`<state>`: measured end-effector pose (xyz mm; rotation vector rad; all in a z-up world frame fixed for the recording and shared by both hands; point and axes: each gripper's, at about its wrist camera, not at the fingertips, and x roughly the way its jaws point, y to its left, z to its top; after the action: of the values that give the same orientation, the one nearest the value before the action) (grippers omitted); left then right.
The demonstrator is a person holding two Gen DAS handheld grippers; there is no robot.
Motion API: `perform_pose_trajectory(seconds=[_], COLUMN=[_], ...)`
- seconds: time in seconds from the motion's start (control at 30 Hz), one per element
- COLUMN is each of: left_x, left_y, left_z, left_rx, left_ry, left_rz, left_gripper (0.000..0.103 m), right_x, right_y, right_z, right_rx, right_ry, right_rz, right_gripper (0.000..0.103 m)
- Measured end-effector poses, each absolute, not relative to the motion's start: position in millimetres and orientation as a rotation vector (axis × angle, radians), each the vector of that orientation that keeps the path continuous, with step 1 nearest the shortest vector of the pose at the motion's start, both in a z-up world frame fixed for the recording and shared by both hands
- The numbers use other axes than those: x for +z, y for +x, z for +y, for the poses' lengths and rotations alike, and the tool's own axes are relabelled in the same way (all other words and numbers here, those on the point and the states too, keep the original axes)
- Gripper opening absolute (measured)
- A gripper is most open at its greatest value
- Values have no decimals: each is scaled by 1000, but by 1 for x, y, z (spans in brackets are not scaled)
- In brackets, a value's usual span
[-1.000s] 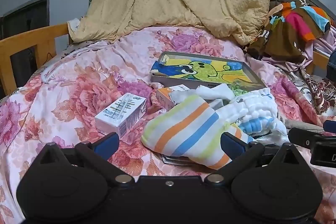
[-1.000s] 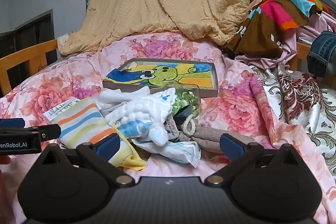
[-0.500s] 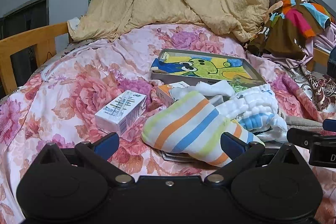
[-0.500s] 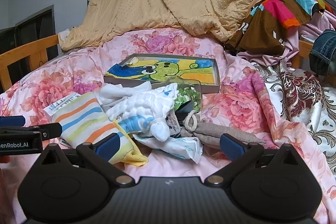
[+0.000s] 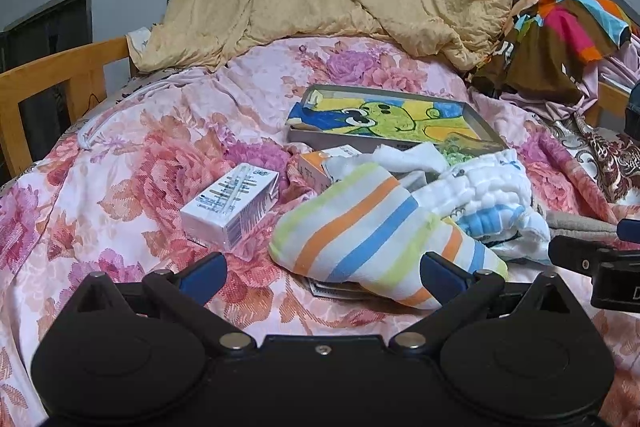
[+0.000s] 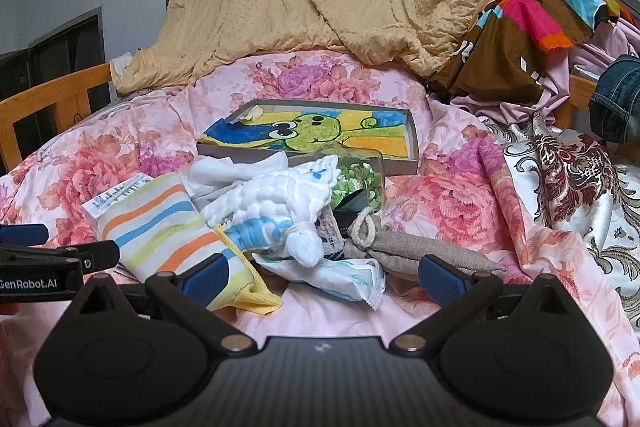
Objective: Organize soft objects
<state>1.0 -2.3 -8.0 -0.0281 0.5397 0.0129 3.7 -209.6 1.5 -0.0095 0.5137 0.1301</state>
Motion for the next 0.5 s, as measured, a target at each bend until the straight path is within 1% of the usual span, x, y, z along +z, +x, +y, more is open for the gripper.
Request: perform_pose_trajectory(seconds=[0.5], left_x=[-11], left_y=[1], left_z=[-4], left_rx=[14], left_ry=[-29], left_rz=[562], left_gripper=[102], right_x=[0], right_y=[5], right_z=[-209], right_rx=[128], right_ry=[-15], right_rz=[533], right_gripper=[103])
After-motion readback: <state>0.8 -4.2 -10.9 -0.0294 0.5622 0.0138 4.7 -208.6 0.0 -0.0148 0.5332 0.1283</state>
